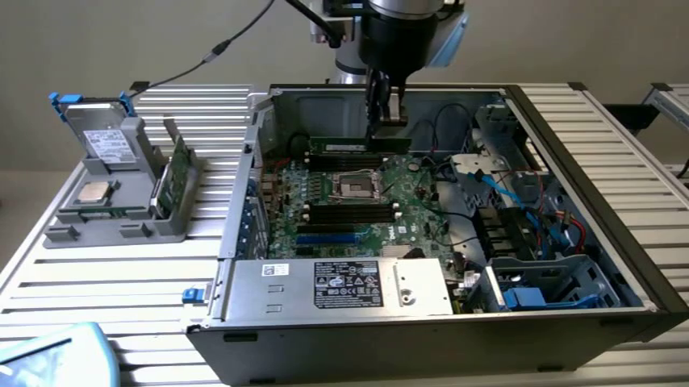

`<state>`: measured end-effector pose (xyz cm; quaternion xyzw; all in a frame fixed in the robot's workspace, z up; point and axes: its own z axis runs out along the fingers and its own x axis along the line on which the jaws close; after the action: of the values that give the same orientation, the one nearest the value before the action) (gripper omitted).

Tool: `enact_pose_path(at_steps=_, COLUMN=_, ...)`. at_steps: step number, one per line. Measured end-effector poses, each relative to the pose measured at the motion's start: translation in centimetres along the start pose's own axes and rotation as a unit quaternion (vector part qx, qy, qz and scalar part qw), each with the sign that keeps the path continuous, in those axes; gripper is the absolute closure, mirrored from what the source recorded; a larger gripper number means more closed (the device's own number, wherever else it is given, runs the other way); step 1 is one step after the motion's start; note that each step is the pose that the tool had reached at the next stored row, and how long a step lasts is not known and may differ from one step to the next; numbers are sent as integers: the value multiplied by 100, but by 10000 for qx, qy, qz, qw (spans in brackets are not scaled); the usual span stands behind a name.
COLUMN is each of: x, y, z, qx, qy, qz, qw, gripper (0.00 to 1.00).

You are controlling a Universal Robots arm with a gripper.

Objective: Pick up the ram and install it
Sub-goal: 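Pick up the ram and move it above insertion slot, then insert the ram into the slot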

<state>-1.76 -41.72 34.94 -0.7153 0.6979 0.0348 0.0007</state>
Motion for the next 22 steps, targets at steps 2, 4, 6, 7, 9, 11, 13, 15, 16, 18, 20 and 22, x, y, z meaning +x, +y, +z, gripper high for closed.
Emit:
enact_pose_path(at_steps=2, x=0, y=18, z=8, qx=113, qy=2, qz=-5, qw=9999, gripper=87)
enact_pose_path(at_steps=4, x=0, y=18, z=8, qx=119, qy=2, qz=-6, qw=9999, gripper=87)
enact_pose_path(at_steps=6, x=0, y=18, z=8, qx=119, qy=3, qz=-6, qw=9999, gripper=87)
enact_pose_path(at_steps=7, x=0, y=18, z=8, qx=119, qy=2, qz=-6, qw=9999, gripper=87)
enact_pose_path(at_steps=9, x=0, y=18, z=8, qx=119, qy=3, qz=-6, qw=9999, gripper=87)
enact_pose_path(at_steps=11, x=0, y=18, z=8, qx=119, qy=3, qz=-6, qw=9999, gripper=87)
enact_pose_path(at_steps=13, x=0, y=18, z=8, qx=119, qy=3, qz=-6, qw=9999, gripper=87)
enact_pose_path(at_steps=15, x=0, y=18, z=8, qx=119, qy=3, qz=-6, qw=9999, gripper=87)
enact_pose_path(at_steps=16, x=0, y=18, z=8, qx=119, qy=3, qz=-6, qw=9999, gripper=87)
enact_pose_path(at_steps=18, x=1, y=18, z=16, qx=119, qy=2, qz=-6, qw=9999, gripper=87)
enact_pose_path(at_steps=20, x=2, y=24, z=52, qx=119, qy=3, qz=-5, qw=9999, gripper=87)
enact_pose_path(at_steps=22, x=2, y=41, z=90, qx=119, qy=3, qz=-6, qw=9999, gripper=87)
